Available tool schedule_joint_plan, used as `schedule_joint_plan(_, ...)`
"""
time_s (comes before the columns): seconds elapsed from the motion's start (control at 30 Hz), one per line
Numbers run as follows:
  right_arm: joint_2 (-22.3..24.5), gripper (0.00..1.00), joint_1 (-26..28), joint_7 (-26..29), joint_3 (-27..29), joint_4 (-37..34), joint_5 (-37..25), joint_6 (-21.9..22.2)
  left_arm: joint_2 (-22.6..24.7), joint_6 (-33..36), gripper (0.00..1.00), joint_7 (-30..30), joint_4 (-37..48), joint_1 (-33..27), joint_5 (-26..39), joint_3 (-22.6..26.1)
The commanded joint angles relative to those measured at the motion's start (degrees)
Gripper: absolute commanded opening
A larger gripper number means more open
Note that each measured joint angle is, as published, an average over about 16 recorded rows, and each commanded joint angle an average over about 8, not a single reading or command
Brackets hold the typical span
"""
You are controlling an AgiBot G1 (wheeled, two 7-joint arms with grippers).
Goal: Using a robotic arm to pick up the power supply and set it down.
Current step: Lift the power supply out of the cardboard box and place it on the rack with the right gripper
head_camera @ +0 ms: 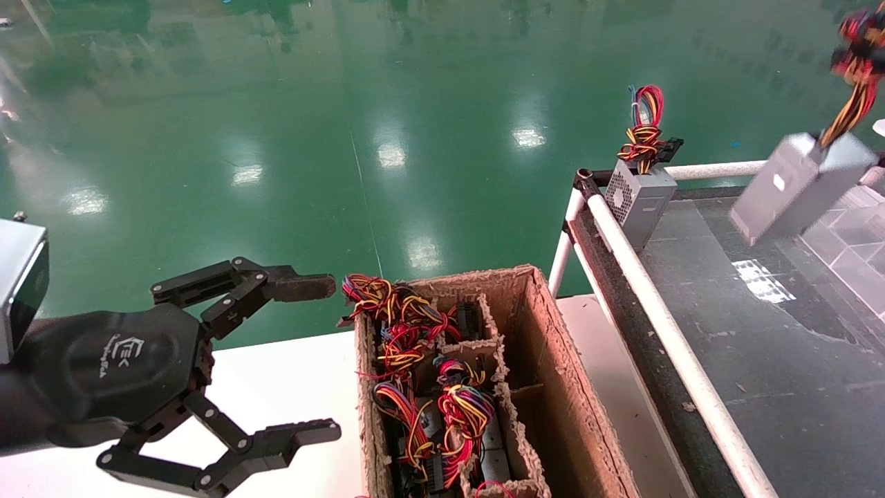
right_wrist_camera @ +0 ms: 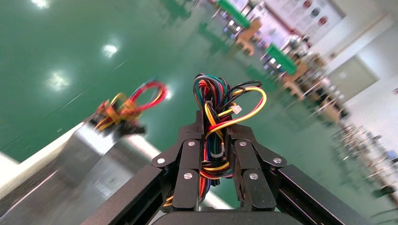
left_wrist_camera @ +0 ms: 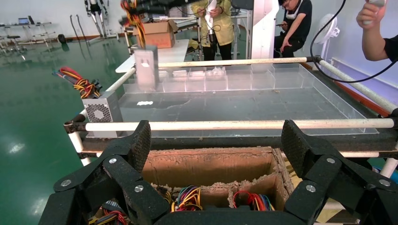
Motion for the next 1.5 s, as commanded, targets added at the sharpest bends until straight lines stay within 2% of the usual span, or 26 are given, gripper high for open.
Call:
schedule_joint_plan(0.03,0.2,0.00,-0.7,0.0,-0.2,-1.0,-0.3,-0.3,0.0,0.0,1.00,0.0,0.0,0.0,0.0,0.0)
schedule_joint_plan(0.3,-2.0,0.00,-4.0,-1.2,0.0,-1.9,0.0,-0.3,0.0,0.0,1.00,0.0,0.0,0.0,0.0,0.0)
schedule_joint_plan(0.73,-8.8,0.00,-6.6,-3.9,-0.2,-1.1,-0.3,6.9,0.0,0.0,1.00,0.0,0.0,0.0,0.0,0.0)
schedule_joint_plan(1.07,-11.7,0.00,-6.7,-4.0,-0.5,-1.3,-0.8,11.8,0.0,0.0,1.00,0.0,0.0,0.0,0.0,0.0)
schedule_joint_plan(1.2,-12.8,0.00,-6.6,-3.2,-0.6,-1.8,-1.0,14.6,0.0,0.0,1.00,0.0,0.0,0.0,0.0,0.0)
schedule_joint_plan(1.5,-16.0,0.00,-6.6,-1.1,-0.4,-2.5,-0.5,24.5,0.0,0.0,1.00,0.0,0.0,0.0,0.0,0.0)
